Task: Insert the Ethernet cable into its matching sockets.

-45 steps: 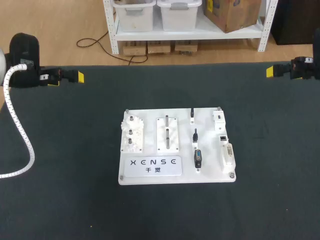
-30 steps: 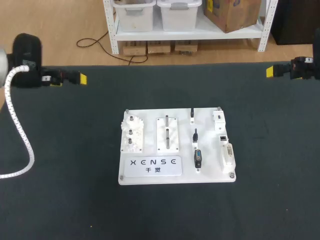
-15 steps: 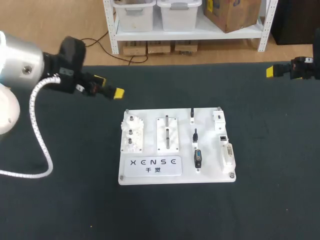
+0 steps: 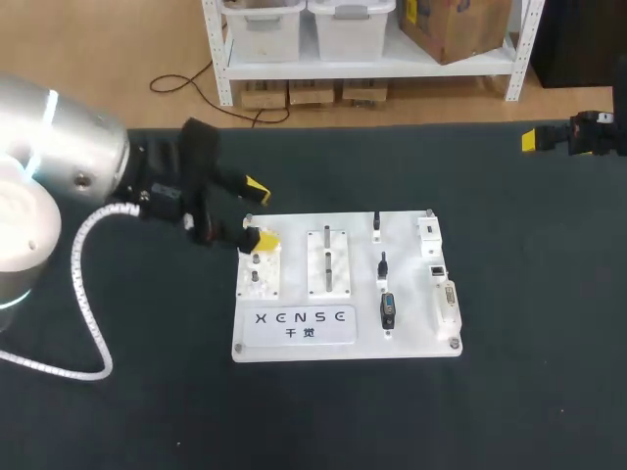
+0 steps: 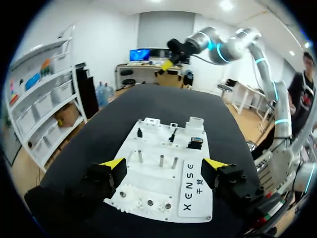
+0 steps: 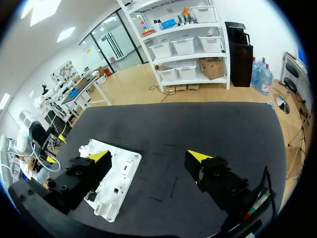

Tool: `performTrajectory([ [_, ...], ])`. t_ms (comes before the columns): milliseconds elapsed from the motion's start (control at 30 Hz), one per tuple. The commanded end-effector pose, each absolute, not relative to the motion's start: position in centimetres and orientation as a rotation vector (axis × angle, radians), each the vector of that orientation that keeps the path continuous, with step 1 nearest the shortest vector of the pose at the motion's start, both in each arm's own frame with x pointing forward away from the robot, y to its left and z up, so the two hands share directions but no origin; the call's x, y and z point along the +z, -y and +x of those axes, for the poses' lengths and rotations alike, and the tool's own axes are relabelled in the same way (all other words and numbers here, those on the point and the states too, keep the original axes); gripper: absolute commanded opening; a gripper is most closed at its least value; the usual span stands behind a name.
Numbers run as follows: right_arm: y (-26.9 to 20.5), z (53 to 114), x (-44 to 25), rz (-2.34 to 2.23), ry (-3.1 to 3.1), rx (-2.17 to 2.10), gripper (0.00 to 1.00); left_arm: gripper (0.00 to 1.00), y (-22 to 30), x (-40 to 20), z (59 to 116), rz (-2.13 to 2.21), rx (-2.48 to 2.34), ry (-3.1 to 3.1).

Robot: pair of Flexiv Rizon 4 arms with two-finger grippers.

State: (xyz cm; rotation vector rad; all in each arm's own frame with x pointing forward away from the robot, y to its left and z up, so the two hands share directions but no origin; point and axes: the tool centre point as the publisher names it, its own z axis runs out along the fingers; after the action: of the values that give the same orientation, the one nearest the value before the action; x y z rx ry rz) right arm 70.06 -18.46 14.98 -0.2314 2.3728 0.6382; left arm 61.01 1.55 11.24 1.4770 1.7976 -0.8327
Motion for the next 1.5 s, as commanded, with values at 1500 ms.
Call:
performTrajectory([
  [1500,17.9,70.1,15.0,-0.211,-2.374,0.640,1.00,1.00,2.3,6.5,59.5,1.562,-0.942,-1.583],
])
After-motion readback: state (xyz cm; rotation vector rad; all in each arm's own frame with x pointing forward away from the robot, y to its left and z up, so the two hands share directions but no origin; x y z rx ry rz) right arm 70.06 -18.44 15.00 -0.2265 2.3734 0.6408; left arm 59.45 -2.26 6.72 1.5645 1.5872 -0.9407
